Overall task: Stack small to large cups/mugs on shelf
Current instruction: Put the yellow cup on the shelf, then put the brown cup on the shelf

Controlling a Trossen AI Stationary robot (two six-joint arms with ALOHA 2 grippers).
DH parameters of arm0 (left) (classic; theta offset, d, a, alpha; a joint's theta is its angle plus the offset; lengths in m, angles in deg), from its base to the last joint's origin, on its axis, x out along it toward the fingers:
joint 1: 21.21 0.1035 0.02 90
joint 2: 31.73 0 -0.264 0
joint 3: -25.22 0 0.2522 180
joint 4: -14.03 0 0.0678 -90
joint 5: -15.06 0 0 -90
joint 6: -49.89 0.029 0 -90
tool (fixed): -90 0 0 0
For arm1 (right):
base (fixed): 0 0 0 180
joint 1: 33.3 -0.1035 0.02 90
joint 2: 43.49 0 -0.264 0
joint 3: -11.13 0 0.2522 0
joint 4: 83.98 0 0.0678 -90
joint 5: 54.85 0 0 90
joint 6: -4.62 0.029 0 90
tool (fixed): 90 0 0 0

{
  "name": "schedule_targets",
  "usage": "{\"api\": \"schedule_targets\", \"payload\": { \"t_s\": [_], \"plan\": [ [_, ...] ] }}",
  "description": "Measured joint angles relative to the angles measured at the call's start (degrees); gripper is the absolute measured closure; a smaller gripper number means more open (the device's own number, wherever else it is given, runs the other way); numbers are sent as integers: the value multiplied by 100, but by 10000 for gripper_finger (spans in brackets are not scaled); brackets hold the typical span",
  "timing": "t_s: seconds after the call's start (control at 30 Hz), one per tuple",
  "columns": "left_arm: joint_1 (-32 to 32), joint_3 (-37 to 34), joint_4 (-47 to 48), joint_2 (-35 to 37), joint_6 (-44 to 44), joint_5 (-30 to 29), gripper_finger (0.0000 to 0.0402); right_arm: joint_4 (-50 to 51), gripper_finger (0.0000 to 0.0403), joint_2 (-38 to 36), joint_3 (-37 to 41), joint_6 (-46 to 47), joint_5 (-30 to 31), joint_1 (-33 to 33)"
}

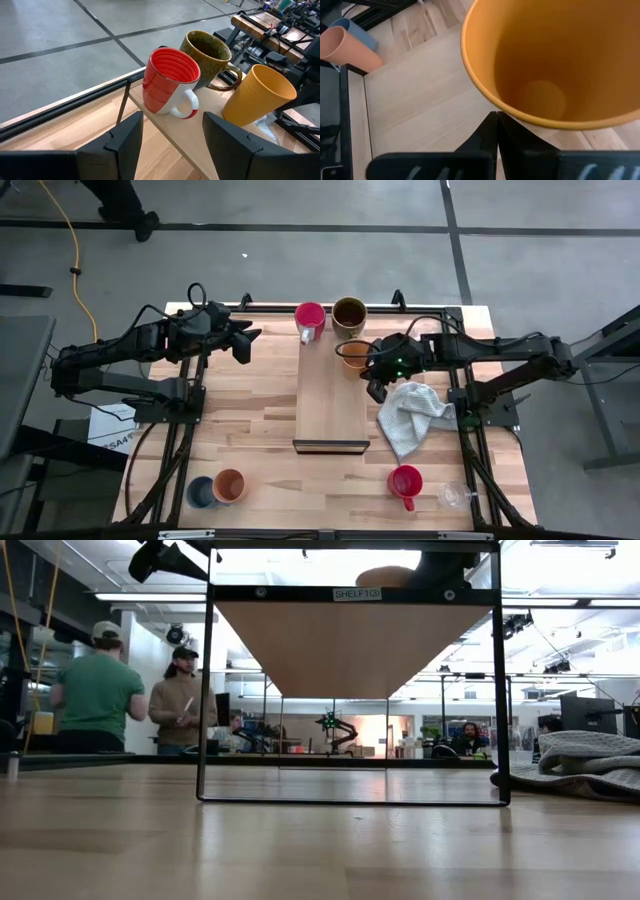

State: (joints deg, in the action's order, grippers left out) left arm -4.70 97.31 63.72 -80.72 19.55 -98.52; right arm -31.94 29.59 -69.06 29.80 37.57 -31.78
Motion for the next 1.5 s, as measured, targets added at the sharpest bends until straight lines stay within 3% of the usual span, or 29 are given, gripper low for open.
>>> {"api": "schedule_targets", "payload": {
  "t_s": [0.37, 0.9, 1.1, 1.23, 1.37, 1.5],
  "plan": [
    [0, 0, 0, 0, -7, 0, 208, -338, 403, 0, 0, -126, 116, 0],
    [0, 0, 0, 0, -18, 0, 208, 95, 403, -2, -2, -103, -9, 0],
    [0, 0, -2, 0, -29, 0, 208, 1490, 403, -161, -4, 303, -701, -69],
    [0, -2, 0, 0, -27, 2, 208, 2556, 403, -351, -4, 664, -742, -227],
    [-1, -2, 7, 0, -12, 66, 208, 2899, 403, -561, -4, 1030, -415, -443],
    [-2, -2, 11, 0, -86, 234, 208, 2880, 403, -774, 5, 1284, 396, -646]
  ]
}}
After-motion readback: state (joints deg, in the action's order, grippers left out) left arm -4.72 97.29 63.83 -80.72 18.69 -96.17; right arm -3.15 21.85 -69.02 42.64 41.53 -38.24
